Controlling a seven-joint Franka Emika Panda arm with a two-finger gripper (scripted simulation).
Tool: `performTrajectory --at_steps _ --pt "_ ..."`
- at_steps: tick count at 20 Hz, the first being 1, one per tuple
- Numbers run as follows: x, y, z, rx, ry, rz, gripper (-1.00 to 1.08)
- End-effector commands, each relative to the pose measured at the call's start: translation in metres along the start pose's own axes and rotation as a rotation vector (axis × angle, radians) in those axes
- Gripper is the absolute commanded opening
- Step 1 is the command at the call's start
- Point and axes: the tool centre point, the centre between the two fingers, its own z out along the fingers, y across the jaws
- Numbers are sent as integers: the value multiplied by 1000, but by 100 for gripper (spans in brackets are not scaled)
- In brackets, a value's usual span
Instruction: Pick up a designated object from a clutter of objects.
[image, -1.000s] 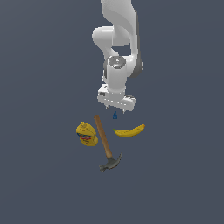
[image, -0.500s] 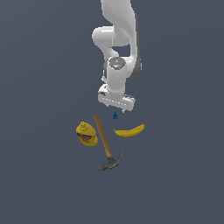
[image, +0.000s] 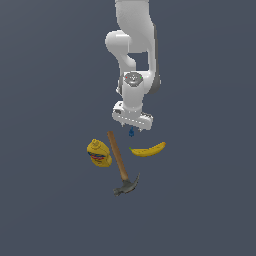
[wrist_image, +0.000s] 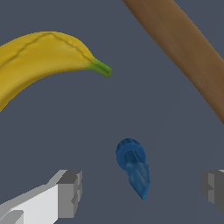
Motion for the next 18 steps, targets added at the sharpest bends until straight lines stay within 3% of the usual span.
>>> performTrajectory --at_steps 1,12,13,18 --pt "0 0 10 0 0 1 100" --pt "0 0 22 0 0 1 100" --pt "0 0 22 0 0 1 -100" --pt "0 0 22 0 0 1 -100"
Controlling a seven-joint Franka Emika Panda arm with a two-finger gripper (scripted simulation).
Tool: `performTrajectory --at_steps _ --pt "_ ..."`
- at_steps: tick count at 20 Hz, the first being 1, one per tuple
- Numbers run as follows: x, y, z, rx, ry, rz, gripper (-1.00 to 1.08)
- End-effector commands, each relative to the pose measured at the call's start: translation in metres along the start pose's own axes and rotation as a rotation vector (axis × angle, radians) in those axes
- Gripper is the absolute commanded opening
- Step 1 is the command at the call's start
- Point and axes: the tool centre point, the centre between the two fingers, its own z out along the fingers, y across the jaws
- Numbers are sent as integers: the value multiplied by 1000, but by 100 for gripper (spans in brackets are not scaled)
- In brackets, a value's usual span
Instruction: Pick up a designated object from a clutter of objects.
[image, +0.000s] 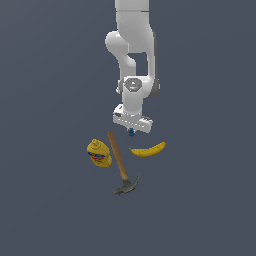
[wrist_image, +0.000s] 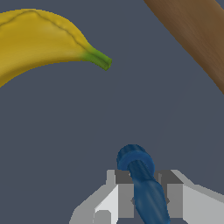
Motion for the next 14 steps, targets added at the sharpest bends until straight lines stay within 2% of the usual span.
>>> performTrajectory --at_steps 1,14 --pt "0 0 0 0 0 0 -100" --pt "10 1 -14 0 0 0 -100"
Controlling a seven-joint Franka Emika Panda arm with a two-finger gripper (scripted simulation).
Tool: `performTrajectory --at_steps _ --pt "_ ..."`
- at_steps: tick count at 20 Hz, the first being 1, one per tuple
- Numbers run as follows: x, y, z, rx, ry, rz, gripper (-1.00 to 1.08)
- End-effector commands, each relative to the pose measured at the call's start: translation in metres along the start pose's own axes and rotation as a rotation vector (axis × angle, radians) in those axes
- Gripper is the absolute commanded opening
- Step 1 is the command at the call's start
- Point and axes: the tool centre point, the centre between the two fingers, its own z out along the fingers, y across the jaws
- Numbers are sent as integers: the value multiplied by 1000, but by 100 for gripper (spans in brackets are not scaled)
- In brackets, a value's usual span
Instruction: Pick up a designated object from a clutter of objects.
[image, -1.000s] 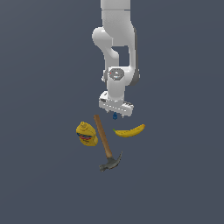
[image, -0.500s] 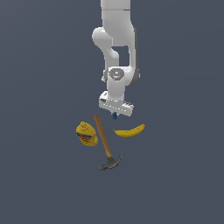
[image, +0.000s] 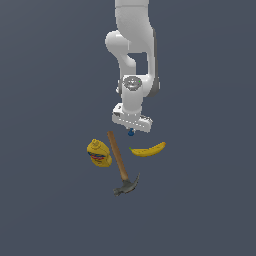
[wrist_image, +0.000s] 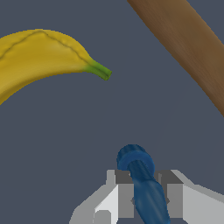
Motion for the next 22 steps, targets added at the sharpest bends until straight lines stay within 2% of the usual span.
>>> performTrajectory --at_steps 1,9,22 --pt "5 0 -8 0 1 0 -100" --pt "33 2 -49 1 1 0 -100" --pt "102 5 -150 1 0 0 -100"
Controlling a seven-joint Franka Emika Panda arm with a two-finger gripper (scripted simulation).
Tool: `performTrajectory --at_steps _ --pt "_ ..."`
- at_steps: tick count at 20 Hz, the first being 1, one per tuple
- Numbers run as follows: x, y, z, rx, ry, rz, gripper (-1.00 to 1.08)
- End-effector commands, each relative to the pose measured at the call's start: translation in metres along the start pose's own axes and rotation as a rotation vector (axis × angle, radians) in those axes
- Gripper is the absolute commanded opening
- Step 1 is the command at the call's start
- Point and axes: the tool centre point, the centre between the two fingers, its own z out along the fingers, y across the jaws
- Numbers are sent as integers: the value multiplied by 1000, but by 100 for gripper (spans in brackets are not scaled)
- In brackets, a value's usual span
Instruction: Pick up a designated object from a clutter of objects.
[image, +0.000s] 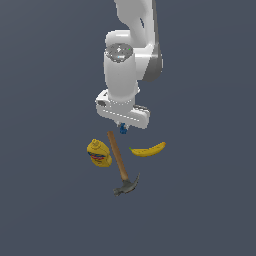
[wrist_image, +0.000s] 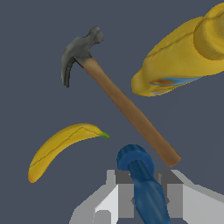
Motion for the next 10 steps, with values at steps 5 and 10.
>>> performTrajectory --at_steps 5,10 --pt "37 2 -53 0 -1 0 -100" --pt "62 2 -89 0 -1 0 -100"
